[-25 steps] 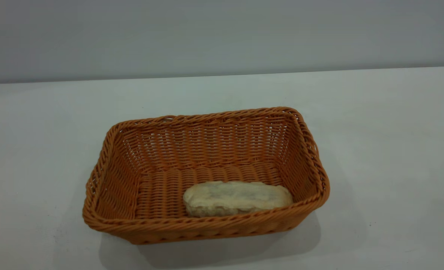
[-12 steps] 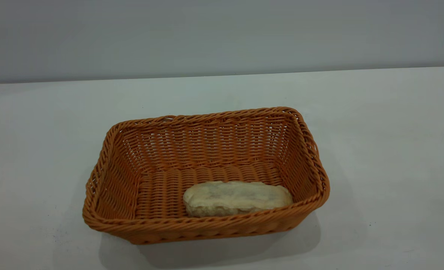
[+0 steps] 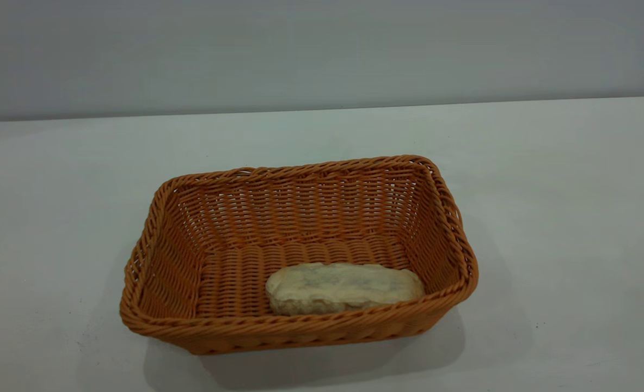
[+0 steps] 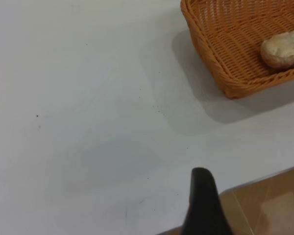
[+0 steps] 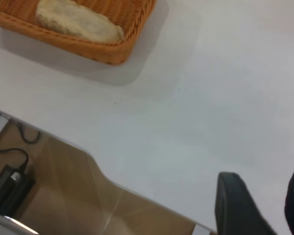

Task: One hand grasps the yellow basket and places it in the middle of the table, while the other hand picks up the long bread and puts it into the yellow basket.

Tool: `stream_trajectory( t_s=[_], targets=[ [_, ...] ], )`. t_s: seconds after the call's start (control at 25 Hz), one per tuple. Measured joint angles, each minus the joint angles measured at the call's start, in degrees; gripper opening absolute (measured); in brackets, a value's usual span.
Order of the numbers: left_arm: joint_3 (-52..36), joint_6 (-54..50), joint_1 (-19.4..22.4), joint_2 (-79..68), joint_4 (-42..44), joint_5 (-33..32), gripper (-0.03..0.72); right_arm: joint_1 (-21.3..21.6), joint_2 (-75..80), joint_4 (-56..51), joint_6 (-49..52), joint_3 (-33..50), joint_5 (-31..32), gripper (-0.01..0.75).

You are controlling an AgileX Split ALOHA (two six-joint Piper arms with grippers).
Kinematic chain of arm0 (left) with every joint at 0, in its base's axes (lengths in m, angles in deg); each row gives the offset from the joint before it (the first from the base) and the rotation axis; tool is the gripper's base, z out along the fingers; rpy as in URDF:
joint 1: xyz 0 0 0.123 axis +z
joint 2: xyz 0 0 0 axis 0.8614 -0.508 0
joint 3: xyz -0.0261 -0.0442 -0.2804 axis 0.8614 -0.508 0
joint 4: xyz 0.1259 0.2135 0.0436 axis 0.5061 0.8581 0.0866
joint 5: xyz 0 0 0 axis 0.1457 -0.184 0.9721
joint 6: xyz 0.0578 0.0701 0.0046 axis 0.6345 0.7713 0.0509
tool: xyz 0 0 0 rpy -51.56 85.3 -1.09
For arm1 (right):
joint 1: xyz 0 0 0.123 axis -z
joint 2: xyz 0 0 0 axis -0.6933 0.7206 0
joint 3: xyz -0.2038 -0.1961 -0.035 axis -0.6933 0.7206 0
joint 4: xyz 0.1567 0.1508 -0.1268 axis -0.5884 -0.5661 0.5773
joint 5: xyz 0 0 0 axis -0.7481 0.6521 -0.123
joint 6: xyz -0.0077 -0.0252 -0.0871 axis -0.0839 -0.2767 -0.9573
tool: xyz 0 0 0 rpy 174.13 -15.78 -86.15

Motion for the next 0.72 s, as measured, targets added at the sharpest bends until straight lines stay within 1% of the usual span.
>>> stream_trajectory(
  t_s=[0.2, 0.72],
  targets=[
    [0.0, 0.0, 0.0, 0.0, 0.0, 0.0, 0.561, 0.0, 0.0, -0.08, -1.79, 1.61, 0.04, 0.291],
    [0.0, 0.0, 0.0, 0.0, 0.0, 0.0, 0.561, 0.0, 0.0, -0.19, -2.08, 1.79, -0.03, 0.291]
  ],
)
